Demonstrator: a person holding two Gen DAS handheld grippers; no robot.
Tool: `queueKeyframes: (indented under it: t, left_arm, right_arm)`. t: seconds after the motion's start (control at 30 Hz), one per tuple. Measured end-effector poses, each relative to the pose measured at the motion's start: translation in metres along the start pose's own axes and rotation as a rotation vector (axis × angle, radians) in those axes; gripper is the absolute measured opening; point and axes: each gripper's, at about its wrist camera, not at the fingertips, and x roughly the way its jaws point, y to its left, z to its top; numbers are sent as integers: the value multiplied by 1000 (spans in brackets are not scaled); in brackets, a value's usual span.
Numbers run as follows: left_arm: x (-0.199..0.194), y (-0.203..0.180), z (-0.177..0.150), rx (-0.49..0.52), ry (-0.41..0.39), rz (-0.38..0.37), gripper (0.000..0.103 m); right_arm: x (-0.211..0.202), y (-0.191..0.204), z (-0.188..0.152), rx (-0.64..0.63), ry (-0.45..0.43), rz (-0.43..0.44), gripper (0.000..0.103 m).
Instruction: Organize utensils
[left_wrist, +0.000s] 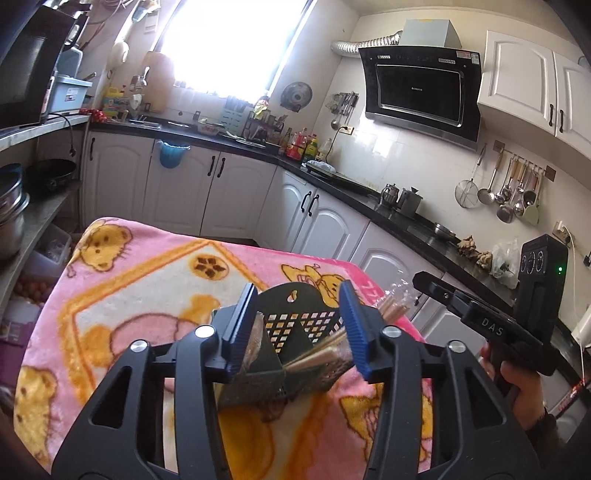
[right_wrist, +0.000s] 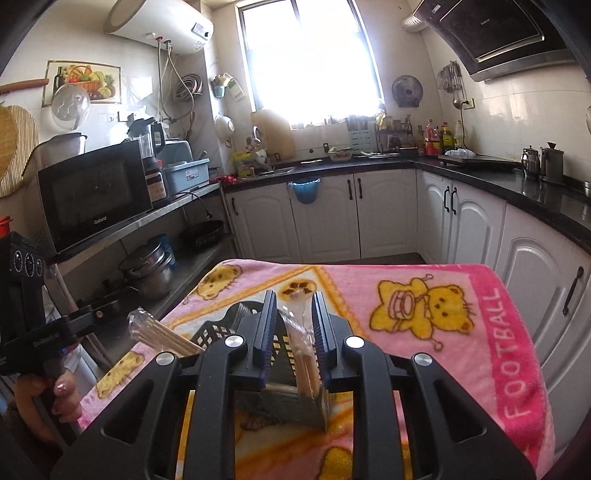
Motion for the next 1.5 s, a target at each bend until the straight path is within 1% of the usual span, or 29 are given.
queueKeyframes:
  t: [0.1, 0.13, 0.2, 0.23, 0.3, 0.33, 0.4, 0.47, 0.7, 0.9, 1.17, 1.3, 1.5]
  left_arm:
    - [-7, 0, -3, -8, 3, -4, 54]
    - [-9, -1, -5, -8, 5, -6, 56]
    - [-13, -2, -9, -2, 10, -4, 65]
    - [-15, -3, -11, -1, 13, -5, 68]
    - [-18, -5, -15, 0, 19, -5, 77]
    - [-19, -6, -18, 4, 23, -3, 79]
    - [-20, -8, -24, 10, 30, 5, 88]
    - [-20, -7, -31, 10, 43, 10, 91]
    - [-21, 0, -53, 2, 78, 36, 92]
    - [-22, 3, -71, 6, 99, 39, 92]
    - [-26, -6, -95, 38, 108, 46, 92]
    - [-28, -8, -111, 37, 112, 48, 92]
    - [-32, -11, -126, 68, 89, 59, 92]
  right_arm:
    - [-10, -1, -2, 1, -11, 1, 30]
    - [-15, 0, -4, -3, -15, 1, 31]
    - [-23, 1, -6, -5, -20, 4, 37]
    - [-27, 2, -8, -5, -23, 6, 38]
    - [-32, 2, -12, -4, -22, 10, 42]
    - [-36, 3, -15, -5, -20, 14, 43]
    - [-40, 6, -20, -12, -13, 14, 49]
    - [-43, 10, -27, -19, -8, 10, 53]
    - [-52, 23, -53, -43, 14, -5, 67]
    - [-53, 32, -76, -59, 41, -28, 73]
    - [-52, 41, -101, -58, 63, -44, 82]
    - [-57, 44, -115, -72, 46, -61, 89]
    - [-63, 41, -128, -59, 5, -85, 94]
